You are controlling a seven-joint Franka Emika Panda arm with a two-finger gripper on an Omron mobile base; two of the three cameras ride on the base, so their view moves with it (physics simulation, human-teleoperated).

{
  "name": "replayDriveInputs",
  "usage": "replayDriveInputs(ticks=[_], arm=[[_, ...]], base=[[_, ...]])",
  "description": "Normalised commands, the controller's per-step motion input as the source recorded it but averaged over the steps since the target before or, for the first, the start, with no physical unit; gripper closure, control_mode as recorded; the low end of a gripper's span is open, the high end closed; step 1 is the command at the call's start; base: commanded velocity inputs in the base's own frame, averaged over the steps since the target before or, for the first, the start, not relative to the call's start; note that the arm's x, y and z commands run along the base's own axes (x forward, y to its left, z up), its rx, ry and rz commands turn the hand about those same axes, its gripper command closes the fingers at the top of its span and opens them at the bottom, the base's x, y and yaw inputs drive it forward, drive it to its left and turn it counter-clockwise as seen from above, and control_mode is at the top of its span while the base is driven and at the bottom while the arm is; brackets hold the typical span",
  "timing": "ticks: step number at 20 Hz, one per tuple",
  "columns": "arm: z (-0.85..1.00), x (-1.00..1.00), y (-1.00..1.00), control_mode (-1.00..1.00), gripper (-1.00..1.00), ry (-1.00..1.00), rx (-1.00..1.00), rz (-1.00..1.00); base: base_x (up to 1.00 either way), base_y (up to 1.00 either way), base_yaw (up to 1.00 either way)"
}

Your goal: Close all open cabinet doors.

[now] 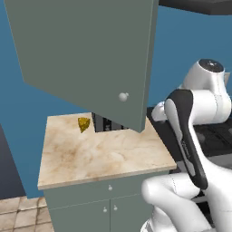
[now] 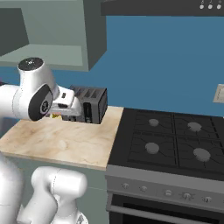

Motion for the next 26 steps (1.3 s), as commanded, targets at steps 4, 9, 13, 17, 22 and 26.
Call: replayDriveInputs(ticks=[4,9,13,17,22,26], arm=[[0.01,-1.00,0.00,-1.00,-1.00,-0.35,-0.01,-0.02],[0.00,-0.95,0.29,-1.00,-1.00,-0.29,-0.12,-0.05],[0.01,-0.89,0.50,-1.00,-1.00,-0.28,-0.17,-0.12],[0.06,-0.91,0.58,-1.00,-1.00,-0.27,-0.14,-0.15],[0.03,-0.88,0.56,-1.00,-1.00,-0.31,-0.09,-0.14],[-0.06,-0.11,0.36,-1.00,-1.00,-0.12,0.01,-0.02]], base=[[0.00,0.00,0.00],[0.00,0.00,0.00],[0.00,0.00,0.00],[0.00,0.00,0.00],[0.00,0.00,0.00],[0.00,0.00,0.00]])
